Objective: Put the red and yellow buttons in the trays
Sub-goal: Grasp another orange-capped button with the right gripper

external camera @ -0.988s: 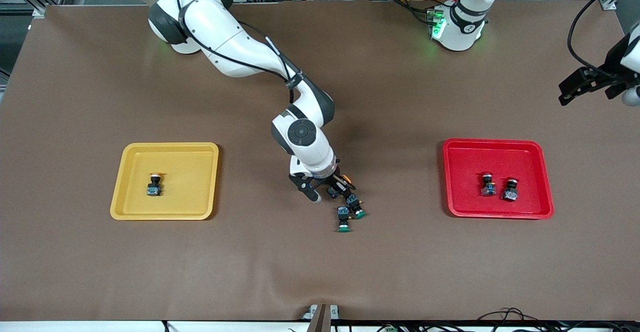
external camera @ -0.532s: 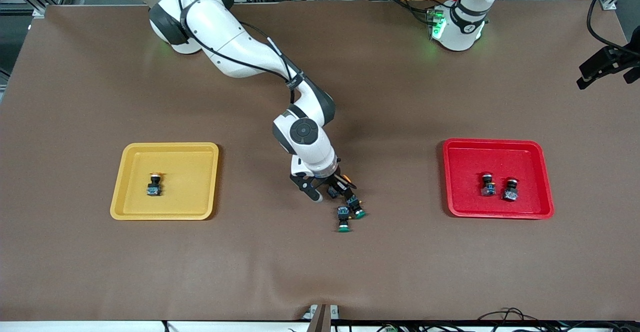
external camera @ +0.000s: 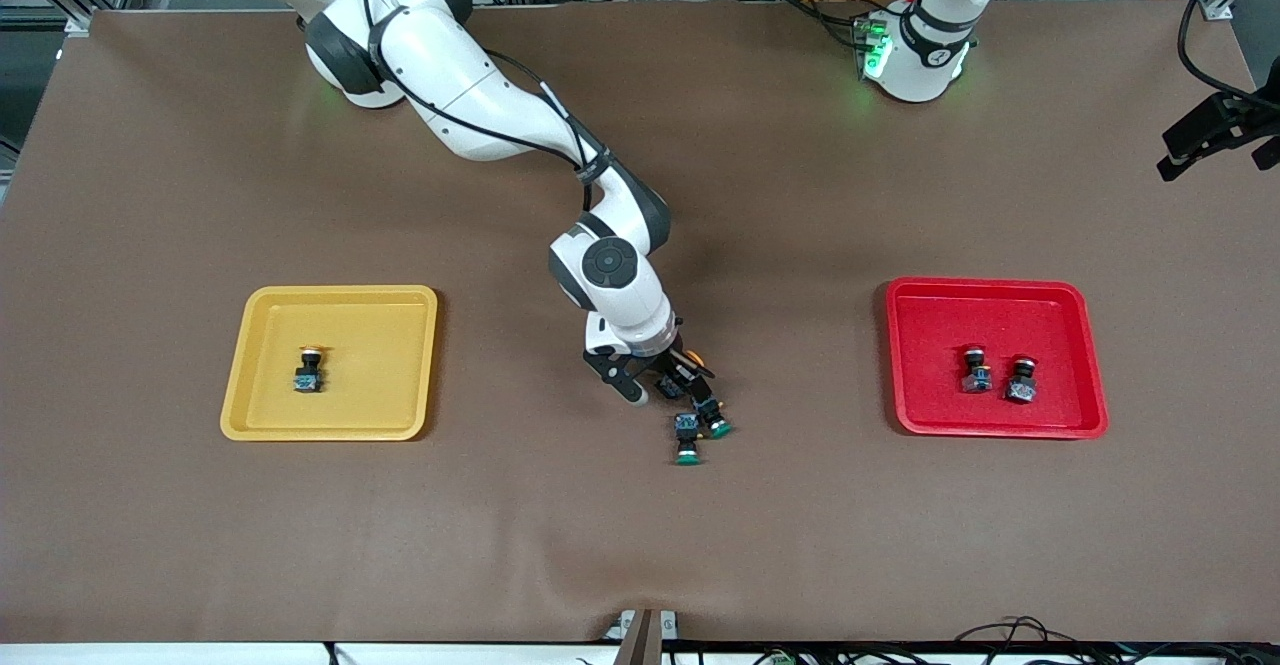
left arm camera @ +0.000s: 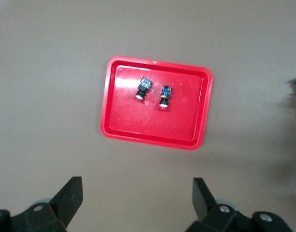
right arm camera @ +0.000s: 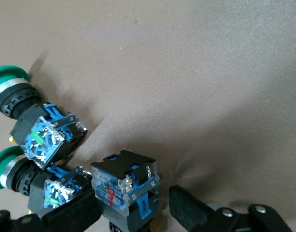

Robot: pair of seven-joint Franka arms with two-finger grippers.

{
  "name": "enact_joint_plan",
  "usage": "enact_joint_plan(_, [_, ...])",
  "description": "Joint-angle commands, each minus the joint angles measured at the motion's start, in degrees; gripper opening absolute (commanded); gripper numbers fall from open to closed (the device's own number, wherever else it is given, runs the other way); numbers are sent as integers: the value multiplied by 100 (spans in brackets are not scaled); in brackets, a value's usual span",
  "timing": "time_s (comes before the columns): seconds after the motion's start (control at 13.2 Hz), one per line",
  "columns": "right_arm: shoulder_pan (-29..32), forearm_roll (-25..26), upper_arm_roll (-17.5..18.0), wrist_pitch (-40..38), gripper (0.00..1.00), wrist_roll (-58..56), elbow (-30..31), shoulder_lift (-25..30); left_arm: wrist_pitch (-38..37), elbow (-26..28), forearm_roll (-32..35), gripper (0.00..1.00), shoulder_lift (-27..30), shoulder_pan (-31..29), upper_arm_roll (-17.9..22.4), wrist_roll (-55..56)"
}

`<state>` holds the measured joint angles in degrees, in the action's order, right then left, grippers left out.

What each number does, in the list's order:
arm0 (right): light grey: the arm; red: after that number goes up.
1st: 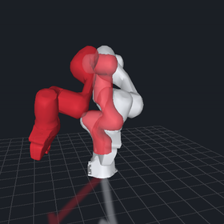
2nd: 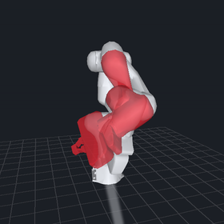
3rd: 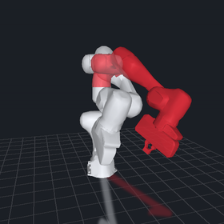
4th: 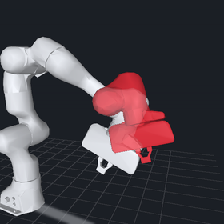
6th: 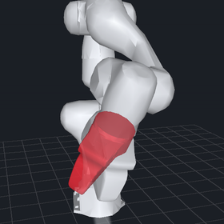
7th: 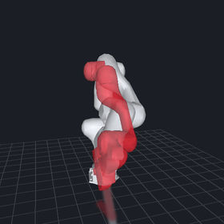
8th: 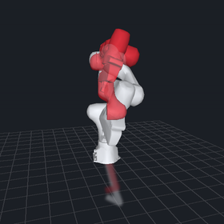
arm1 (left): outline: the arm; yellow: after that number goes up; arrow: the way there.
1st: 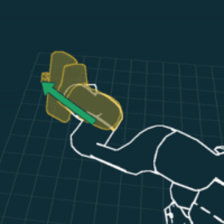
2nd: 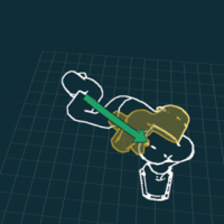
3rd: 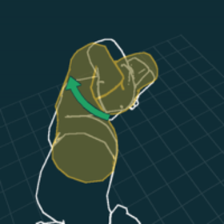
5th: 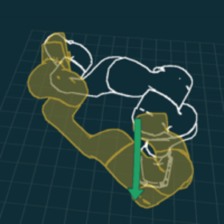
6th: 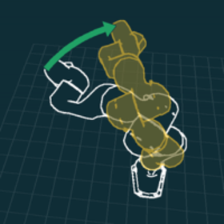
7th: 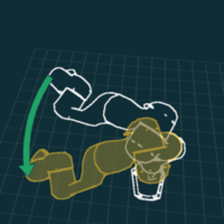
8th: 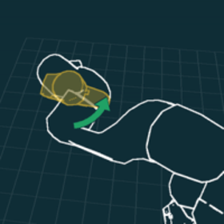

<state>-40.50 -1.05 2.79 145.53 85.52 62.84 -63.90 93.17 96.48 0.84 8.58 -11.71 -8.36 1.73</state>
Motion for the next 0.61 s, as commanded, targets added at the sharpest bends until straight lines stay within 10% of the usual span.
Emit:
enact_joint_plan(0.0, [-89, 87, -77, -25, 61, 141, -70, -167, -185, -559, -75, 100, -409, 11, -60, -94])
enact_joint_plan(0.23, [-98, 96, -173, -25, 4, 123, -70, -167, -203, -630, -74, 100, -445, 37, -69, -103])
enact_joint_plan(0.53, [16, 87, -182, -401, 0, 36, -79, 43, -247, -700, -83, 100, -515, 28, -60, -112])
